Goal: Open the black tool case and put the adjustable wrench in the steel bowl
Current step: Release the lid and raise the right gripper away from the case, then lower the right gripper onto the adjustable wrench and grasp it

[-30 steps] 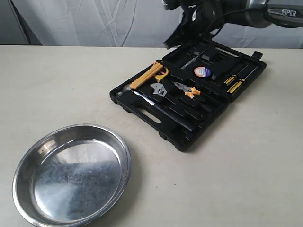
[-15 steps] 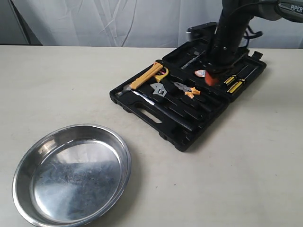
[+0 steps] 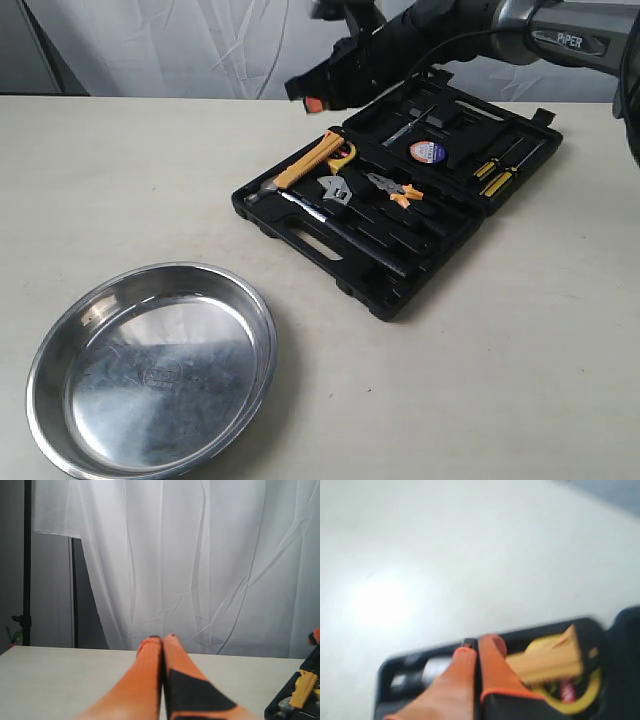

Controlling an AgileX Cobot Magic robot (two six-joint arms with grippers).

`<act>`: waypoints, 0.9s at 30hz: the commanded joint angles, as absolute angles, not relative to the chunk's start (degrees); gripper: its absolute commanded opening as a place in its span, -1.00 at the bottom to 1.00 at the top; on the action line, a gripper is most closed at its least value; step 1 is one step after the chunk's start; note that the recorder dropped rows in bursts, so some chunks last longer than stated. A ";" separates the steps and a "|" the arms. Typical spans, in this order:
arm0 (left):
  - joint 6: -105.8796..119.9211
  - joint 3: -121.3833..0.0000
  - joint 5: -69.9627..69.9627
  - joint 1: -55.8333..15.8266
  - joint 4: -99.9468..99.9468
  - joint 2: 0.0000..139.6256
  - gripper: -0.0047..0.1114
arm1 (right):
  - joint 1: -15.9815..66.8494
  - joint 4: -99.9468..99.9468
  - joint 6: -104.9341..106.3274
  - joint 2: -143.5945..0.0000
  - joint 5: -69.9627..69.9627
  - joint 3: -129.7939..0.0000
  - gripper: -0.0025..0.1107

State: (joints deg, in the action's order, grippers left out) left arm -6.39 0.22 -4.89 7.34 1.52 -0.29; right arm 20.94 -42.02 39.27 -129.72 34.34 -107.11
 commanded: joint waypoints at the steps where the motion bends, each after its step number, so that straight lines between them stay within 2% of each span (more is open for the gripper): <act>1: -6.35 0.00 -5.19 7.25 1.66 0.00 -0.91 | 20.74 -42.16 37.40 -129.43 18.14 -107.22 -0.97; 6: -6.35 0.00 -5.19 7.25 1.66 0.00 -0.91 | 19.31 -36.07 37.03 -129.43 16.69 -107.14 -0.97; 10: -6.35 0.00 -5.19 7.25 1.66 0.00 -0.91 | 16.77 -27.90 25.55 -129.43 21.21 -107.14 -0.97; 13: -6.35 0.00 -5.19 7.25 1.66 0.00 -0.91 | 14.84 -17.15 13.13 -129.43 28.83 -107.14 -0.97; 15: -6.35 0.00 -5.19 7.25 1.66 0.00 -0.91 | 13.55 -8.70 7.47 -129.43 39.08 -107.14 -0.97; 16: -6.35 0.00 -5.19 7.25 1.66 0.00 -0.91 | 13.18 -6.86 7.47 -129.43 46.65 -107.14 -0.97; 20: -6.35 0.00 -5.19 7.25 1.66 0.00 -0.91 | 13.80 -11.13 15.38 -129.43 62.28 -107.14 -0.97; 24: -6.35 0.00 -5.19 7.25 1.66 0.00 -0.91 | 15.42 -20.02 26.33 -129.43 69.79 -107.14 -0.97; 27: -6.35 0.00 -5.19 7.25 1.66 0.00 -0.91 | 17.56 -21.29 30.88 -129.43 69.96 -107.14 -0.92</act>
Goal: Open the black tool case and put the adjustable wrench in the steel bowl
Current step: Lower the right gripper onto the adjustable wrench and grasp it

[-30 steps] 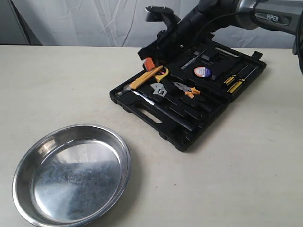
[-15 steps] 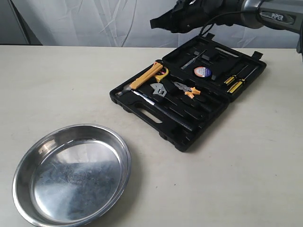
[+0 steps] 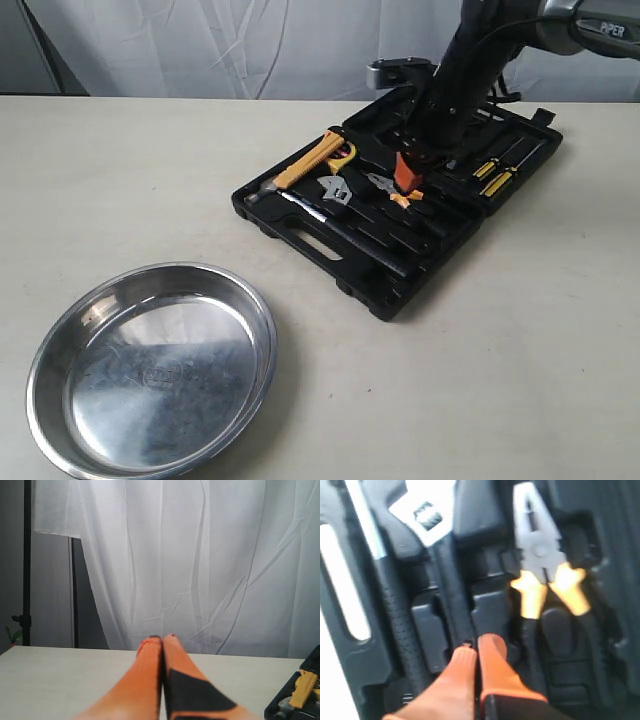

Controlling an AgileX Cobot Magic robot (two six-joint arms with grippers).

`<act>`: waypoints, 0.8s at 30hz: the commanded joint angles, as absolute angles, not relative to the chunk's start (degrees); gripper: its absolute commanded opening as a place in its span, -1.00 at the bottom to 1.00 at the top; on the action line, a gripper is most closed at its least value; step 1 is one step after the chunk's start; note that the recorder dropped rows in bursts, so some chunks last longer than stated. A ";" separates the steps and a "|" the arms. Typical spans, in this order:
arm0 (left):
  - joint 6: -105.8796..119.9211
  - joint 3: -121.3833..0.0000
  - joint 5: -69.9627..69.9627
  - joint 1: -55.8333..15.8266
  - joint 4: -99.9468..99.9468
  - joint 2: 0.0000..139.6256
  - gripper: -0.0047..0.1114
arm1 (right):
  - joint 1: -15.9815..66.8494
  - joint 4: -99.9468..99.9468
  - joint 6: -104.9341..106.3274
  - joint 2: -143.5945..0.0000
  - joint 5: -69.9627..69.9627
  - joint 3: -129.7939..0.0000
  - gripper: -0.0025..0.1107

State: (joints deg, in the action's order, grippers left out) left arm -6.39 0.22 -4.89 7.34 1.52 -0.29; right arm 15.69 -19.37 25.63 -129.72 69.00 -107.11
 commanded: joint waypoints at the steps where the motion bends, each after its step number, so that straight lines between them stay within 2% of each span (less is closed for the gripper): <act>1: -6.35 0.00 -5.19 7.25 1.66 0.00 -0.91 | 18.61 -20.91 31.98 -129.43 69.76 -107.14 -0.77; 3: -6.43 0.00 -5.19 7.25 1.66 0.00 -0.91 | 20.45 -20.43 33.40 -129.43 65.88 -107.14 -0.31; 4: -6.43 0.00 -5.19 7.25 1.66 0.00 -0.91 | 21.31 -18.99 33.40 -129.43 63.53 -107.14 -0.15; 5: -6.43 0.00 -5.19 7.25 1.66 0.00 -0.91 | 22.15 -16.32 33.40 -129.43 61.21 -107.14 -0.10; 9: -6.43 0.00 -5.19 7.25 1.66 0.00 -0.91 | 24.06 -10.41 31.89 -129.78 56.68 -107.14 -0.10; 24: -6.43 0.00 -5.19 7.25 1.66 0.00 -0.91 | 24.06 -8.10 29.82 -135.40 55.65 -107.14 -0.10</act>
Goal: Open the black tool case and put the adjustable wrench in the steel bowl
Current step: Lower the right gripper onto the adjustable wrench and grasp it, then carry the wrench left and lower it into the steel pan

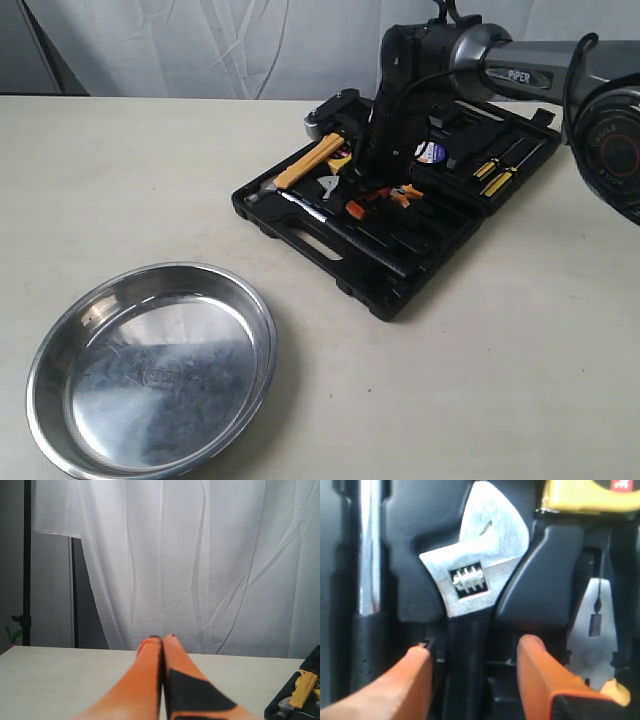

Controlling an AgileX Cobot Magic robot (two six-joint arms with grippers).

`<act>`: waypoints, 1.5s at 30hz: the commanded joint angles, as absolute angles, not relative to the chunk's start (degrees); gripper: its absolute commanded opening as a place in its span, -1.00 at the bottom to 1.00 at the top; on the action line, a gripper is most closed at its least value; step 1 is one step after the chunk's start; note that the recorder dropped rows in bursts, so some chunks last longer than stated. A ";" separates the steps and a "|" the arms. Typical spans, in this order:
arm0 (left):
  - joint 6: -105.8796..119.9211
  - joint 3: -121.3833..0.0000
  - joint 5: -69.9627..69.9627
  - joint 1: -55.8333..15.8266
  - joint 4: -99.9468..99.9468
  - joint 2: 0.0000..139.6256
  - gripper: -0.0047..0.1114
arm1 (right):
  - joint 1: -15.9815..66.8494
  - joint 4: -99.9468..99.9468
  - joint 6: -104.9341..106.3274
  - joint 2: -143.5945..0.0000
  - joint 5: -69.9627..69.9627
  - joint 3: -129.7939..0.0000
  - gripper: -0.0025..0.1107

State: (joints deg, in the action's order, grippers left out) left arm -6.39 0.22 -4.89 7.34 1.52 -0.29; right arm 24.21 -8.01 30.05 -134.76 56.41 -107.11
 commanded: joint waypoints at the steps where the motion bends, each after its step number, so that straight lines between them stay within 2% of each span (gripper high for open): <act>1: -6.43 0.00 -5.19 7.25 1.66 0.00 -0.91 | 24.06 -8.10 29.82 -135.51 55.33 -107.14 -0.10; 8: -6.43 0.00 -5.19 7.25 1.66 0.00 -0.91 | 24.06 -8.18 29.82 -137.52 54.26 -107.14 -0.14; 10: -6.43 0.00 -5.19 7.25 1.66 0.00 -0.91 | 24.06 -8.06 29.82 -138.30 54.51 -107.14 -0.32; 15: -6.43 0.00 -5.19 7.25 1.66 0.00 -0.91 | 24.06 -8.06 29.55 -138.82 54.63 -107.14 -0.96; 33: -6.39 0.00 -5.19 7.25 1.66 0.00 -0.91 | 24.06 -10.14 29.55 -125.82 52.06 -107.14 -0.97; 45: -6.39 0.00 -5.19 7.25 1.66 0.00 -0.91 | 26.72 -29.51 40.90 -123.45 59.72 -107.14 -0.97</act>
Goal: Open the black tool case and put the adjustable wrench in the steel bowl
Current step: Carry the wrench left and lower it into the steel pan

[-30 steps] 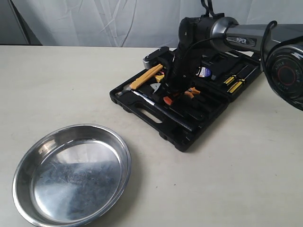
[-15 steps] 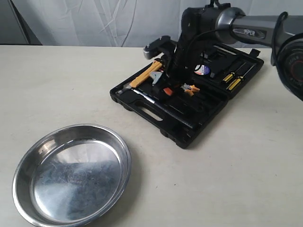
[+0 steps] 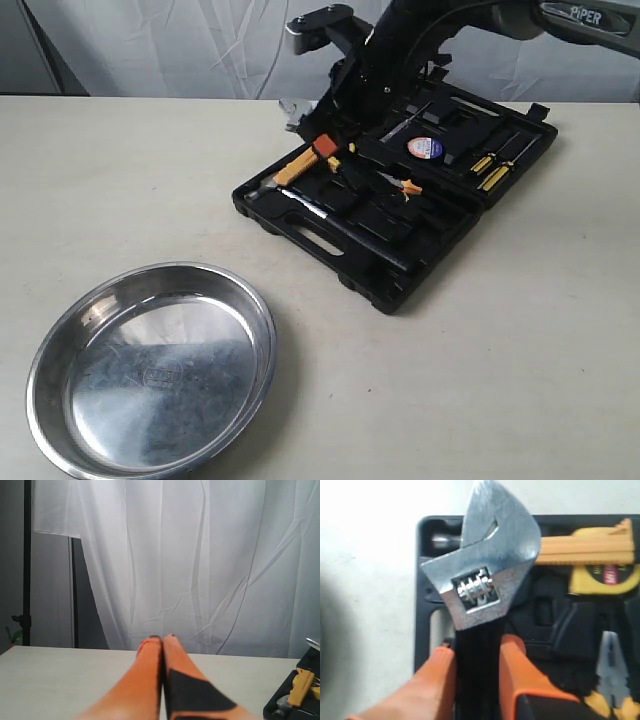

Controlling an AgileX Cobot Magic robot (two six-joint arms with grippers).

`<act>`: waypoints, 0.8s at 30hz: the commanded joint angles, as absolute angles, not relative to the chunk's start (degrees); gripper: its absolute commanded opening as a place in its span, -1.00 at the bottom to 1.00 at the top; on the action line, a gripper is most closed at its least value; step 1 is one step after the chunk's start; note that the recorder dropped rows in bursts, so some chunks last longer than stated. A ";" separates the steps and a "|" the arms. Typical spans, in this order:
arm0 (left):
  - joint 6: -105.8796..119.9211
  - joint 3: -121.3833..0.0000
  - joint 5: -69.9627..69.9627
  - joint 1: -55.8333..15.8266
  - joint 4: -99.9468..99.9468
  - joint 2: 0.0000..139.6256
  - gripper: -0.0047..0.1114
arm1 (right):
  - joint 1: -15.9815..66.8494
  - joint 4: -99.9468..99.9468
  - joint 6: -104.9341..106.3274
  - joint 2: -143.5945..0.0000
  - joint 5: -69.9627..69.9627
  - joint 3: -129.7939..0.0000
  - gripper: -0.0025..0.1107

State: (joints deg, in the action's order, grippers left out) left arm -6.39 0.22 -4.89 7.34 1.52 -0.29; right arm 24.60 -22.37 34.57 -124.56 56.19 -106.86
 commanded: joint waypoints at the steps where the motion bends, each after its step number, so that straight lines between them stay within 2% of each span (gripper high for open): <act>1: -6.39 0.00 -5.19 7.25 1.66 0.00 -0.91 | 27.70 -30.26 41.68 -123.45 60.13 -107.14 -0.97; 14: -6.39 0.00 -5.19 7.25 1.66 0.00 -0.91 | 43.21 -30.78 41.93 -123.57 60.26 -107.14 -0.97; 24: -6.39 0.00 -5.19 7.25 1.66 0.00 -0.91 | 48.86 -30.56 41.93 -125.49 60.05 -107.14 -0.97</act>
State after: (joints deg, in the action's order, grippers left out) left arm -6.39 0.22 -4.89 7.34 1.52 -0.29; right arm 48.43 -30.11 41.39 -124.84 60.43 -106.86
